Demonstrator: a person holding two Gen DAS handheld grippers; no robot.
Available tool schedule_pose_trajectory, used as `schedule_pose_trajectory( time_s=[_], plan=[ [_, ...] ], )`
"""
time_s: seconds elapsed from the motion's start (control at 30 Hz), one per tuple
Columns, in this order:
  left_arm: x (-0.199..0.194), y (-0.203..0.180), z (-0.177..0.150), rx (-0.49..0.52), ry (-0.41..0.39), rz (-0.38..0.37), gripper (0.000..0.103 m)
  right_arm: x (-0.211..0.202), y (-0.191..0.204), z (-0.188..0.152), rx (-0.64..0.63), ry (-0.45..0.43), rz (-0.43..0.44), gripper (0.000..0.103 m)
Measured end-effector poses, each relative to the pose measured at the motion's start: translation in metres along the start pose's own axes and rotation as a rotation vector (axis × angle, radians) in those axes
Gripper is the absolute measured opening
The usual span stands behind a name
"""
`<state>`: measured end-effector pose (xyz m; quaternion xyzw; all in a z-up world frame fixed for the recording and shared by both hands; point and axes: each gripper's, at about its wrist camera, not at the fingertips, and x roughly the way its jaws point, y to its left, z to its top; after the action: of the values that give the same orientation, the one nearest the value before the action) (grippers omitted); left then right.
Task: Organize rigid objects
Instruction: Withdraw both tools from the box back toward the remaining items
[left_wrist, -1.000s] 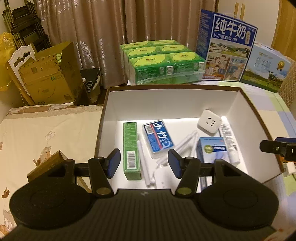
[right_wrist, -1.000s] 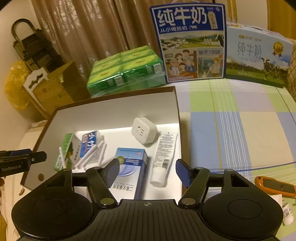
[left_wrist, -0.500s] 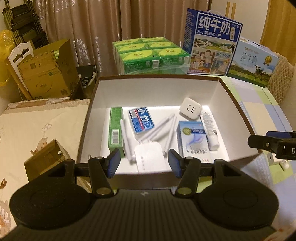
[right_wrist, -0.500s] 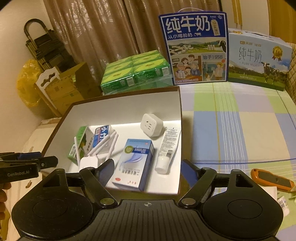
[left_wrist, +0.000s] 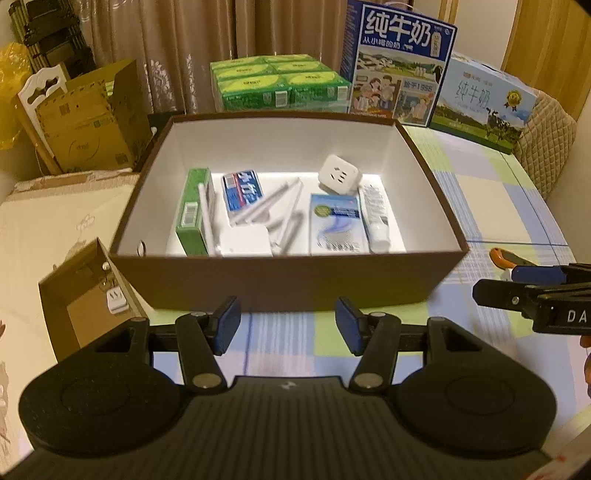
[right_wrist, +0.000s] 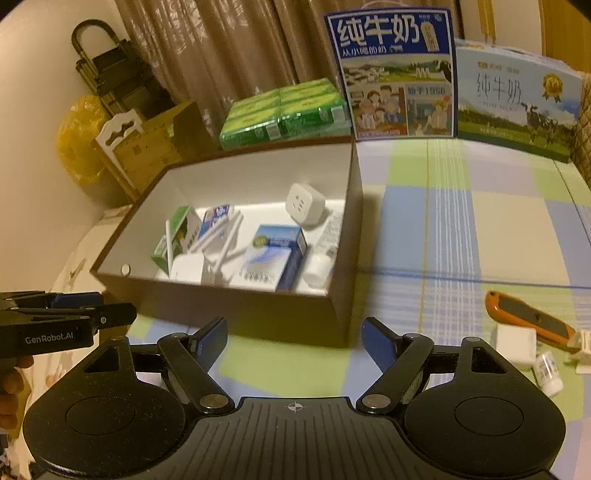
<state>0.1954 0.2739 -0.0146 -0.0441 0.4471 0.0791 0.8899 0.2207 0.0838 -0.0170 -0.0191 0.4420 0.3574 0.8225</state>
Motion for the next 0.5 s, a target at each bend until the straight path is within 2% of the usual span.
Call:
schedule_pose_trajectory(
  time_s=[0.2,0.5],
  plan=[
    [-0.005,-0.027,-0.017,-0.019,0.027,0.002,0.053,-0.015,-0.021,-0.013,-0.018,0.022,0.037,0.077],
    [-0.001,-0.087,-0.036,-0.002,0.069,-0.045,0.053,-0.044,-0.066,-0.029,-0.041,0.040,0.080,0.077]
  ],
)
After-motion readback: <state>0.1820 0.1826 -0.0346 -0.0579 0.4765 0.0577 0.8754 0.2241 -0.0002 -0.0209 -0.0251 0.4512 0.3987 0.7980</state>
